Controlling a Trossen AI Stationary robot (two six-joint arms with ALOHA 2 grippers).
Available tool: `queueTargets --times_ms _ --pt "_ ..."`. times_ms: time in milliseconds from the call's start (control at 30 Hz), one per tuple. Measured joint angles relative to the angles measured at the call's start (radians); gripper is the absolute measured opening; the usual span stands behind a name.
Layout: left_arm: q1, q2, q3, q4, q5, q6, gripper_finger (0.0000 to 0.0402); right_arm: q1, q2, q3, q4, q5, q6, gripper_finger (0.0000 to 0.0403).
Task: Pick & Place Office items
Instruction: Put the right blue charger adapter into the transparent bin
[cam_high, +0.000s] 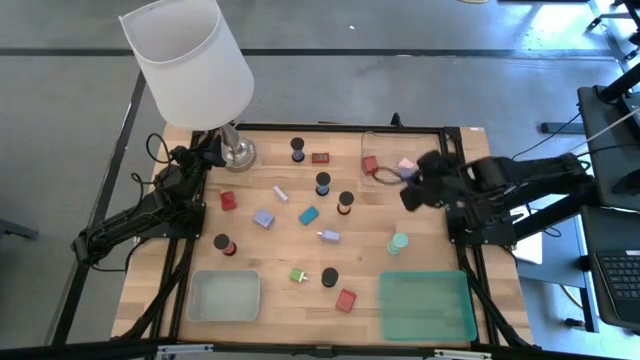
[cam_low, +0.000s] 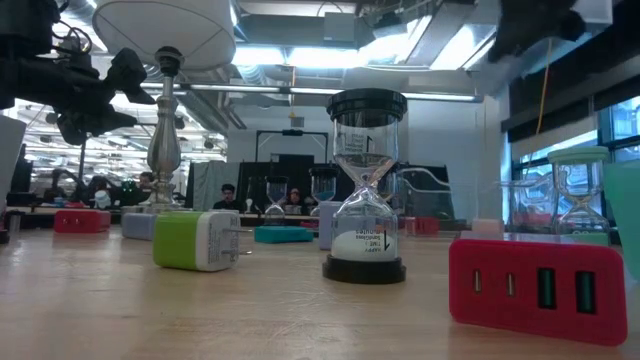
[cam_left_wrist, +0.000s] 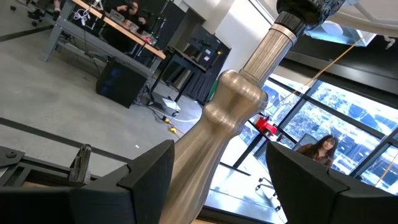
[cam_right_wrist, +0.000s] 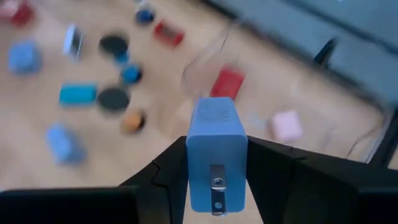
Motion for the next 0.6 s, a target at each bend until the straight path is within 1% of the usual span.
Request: queueTargets --times_ms 133,333,467,600 --pt "0.000 0.000 0.000 0.000 0.000 0.000 0.0251 -0.154 0.037 0.008 0.054 0.010 -0.087 0.0131" --pt "0.000 0.000 0.000 0.000 0.000 0.000 0.0251 -0.372 0.156 0.008 0.072 -0.067 -0.186 0.0132" --pt "0.000 0.000 0.000 0.000 0.000 0.000 0.0251 -0.484 0.271 0.008 0.074 -0.122 -0.230 0.0132" --pt "0.000 0.000 0.000 0.000 0.001 0.000 0.0251 -0.554 0.391 0.008 0.122 -0.193 -0.290 0.0132"
